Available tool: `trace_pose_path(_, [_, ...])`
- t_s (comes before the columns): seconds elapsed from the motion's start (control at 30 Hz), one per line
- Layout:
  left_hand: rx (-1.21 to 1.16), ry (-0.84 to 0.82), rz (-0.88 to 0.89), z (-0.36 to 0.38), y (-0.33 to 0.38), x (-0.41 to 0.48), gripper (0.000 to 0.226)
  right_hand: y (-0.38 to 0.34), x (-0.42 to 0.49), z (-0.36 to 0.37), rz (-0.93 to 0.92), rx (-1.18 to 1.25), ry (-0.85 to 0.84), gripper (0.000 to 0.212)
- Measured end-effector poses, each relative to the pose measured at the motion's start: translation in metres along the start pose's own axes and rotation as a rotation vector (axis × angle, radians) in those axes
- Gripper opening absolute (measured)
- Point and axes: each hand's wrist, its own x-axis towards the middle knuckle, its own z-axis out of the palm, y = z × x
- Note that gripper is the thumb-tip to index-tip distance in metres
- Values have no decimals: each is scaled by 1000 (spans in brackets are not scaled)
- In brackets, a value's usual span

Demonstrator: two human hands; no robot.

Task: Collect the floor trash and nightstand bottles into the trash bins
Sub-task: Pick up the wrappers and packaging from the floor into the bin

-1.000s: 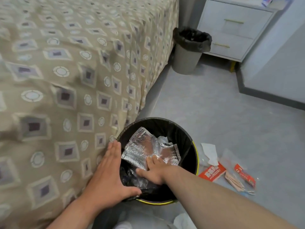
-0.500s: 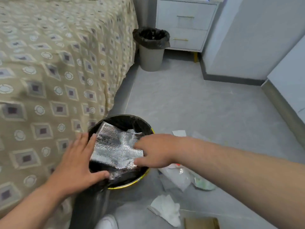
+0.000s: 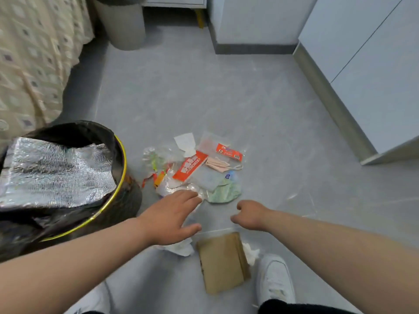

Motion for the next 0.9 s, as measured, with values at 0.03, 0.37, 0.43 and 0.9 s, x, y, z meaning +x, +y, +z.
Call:
trace_pose_path(0.03, [-26,-56,-91,20,-4,0,68,10,2,14,47,-8,-44,46])
trace_pose_path(0.37, [-128,-230,-992,137,-4,-25,103,31,1,108,312,-9,47,96])
trace_pose_path(0.43, [-123,-218,-968,142,-4,-23,93,28,3,118,297,67,65,85])
trace_pose_path(0.9, [-295,-182,-814,95,-39,-6,17,11,18,93,138,736,-48,27])
